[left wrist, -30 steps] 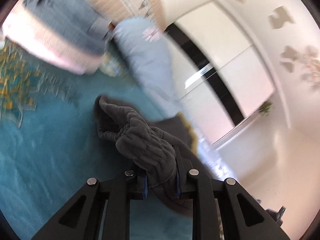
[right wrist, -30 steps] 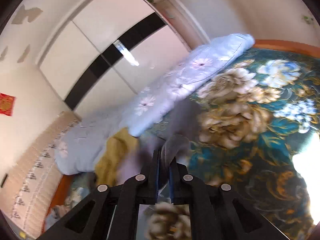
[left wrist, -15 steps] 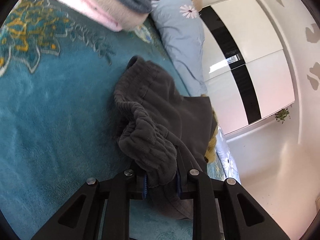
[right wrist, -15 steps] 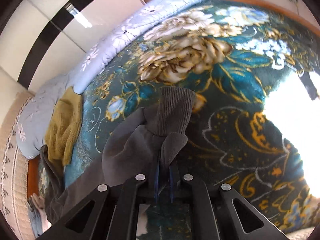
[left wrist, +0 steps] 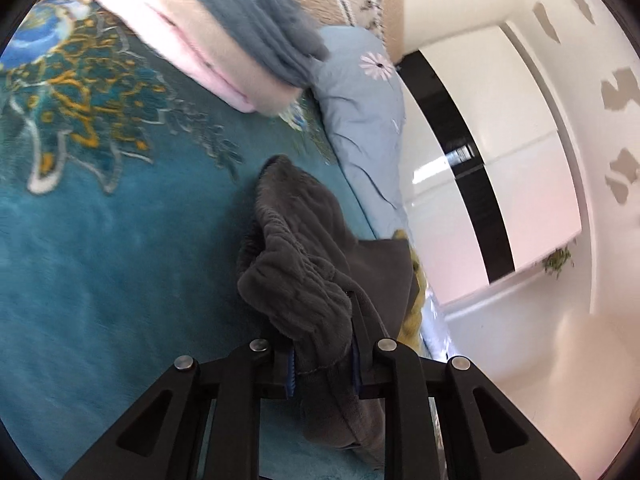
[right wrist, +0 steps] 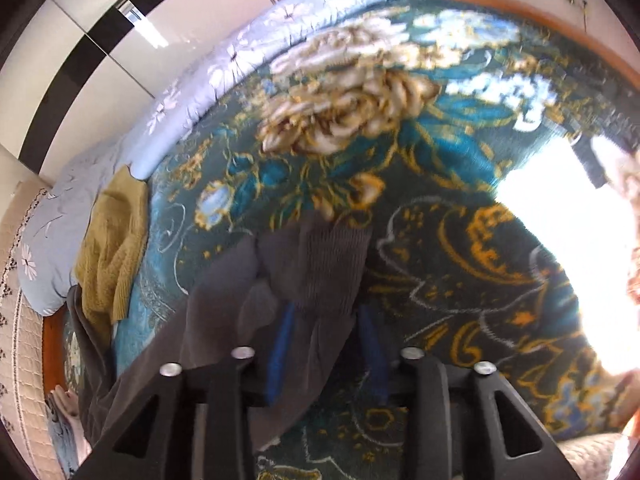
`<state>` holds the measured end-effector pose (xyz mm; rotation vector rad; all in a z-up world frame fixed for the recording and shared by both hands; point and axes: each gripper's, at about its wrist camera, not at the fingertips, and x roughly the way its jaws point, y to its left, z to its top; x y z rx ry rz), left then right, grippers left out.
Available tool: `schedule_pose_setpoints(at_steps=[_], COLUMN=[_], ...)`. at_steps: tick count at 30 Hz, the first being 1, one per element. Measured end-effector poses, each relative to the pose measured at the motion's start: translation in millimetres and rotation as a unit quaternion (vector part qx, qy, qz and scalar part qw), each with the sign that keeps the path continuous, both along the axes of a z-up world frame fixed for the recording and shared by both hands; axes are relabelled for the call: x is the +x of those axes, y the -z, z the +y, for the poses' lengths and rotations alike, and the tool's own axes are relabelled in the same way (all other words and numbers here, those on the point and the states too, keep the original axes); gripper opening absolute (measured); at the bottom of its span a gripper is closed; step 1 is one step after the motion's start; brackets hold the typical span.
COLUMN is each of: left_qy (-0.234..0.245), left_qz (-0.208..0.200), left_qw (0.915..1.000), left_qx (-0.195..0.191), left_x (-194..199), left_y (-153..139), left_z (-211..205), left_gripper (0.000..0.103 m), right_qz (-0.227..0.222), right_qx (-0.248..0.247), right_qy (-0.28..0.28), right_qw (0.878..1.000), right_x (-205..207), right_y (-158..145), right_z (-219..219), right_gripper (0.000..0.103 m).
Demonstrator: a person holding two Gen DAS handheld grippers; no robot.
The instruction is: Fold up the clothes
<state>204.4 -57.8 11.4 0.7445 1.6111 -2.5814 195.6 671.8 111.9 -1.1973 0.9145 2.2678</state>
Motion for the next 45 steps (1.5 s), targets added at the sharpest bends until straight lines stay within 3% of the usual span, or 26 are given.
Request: schedule_pose_setpoints(at_steps=[4,8,10,14,17,19,21,25,30,33,39,43,45], left_qy=[0.023,0.049,0.045,-0.011,-0.035,0.0,0.058,0.133,0.163,0.157,0.154,0.154,0.153], left_qz=[-0.041,-0.053,-0.059,-0.063,-0.03,-0.034,-0.055,-0.072,-0.08,-0.087,-0.083,-0.085,-0.085], left_qw=[0.9986,0.9971,0.9959,0.9906,0.9911,0.9891,0.9806,0.9648,0.9656,0.9728,0.9733,0.9739,0.9737], left_qx=[0.026,-0.022,-0.051,-0.121,-0.125,-0.143,-0.179,-0.216,-0.186,-0.146,-0.149,-0.144,-0.146], left_x=[-11,-13,-9,10,12,-16,-55,-105,-119,-125,-126,-124,-122], left_y=[12,-9,-23,-56,-81,-91,-94,-75,-29,-22,-23,-21,-22], left_z=[-5,-7,-11,-29,-45,-41,-24,6,2,-16,-23,-23,-22], left_gripper=[0.022,0.031,0.04,0.048,0.054,0.055,0.055,0.055,0.055,0.055,0.055,0.055,0.055], right_qz=[0.021,0.041,0.052,0.064,0.068,0.066,0.061,0.056,0.069,0.06,0.004,-0.03,-0.017], right_qx=[0.03,0.04,0.049,0.053,0.055,0.049,0.032,0.018,0.054,0.087,0.094,0.054,0.051], right_qy=[0.002,-0.061,-0.102,-0.179,-0.233,-0.252,-0.268,-0.305,-0.329,-0.336,-0.299,-0.282,-0.279], right_qw=[0.999,0.997,0.992,0.98,0.969,0.964,0.961,0.95,0.94,0.936,0.95,0.957,0.959], right_x=[-3,-34,-58,-100,-131,-151,-172,-214,-271,-311,-372,-385,-380], right_y=[-23,-38,-43,-45,-43,-37,-32,-31,-50,-52,-23,2,-3], right_z=[-14,-53,-83,-142,-189,-216,-242,-296,-350,-381,-403,-407,-411], right_gripper=[0.048,0.05,0.05,0.051,0.052,0.052,0.052,0.052,0.052,0.052,0.052,0.019,0.013])
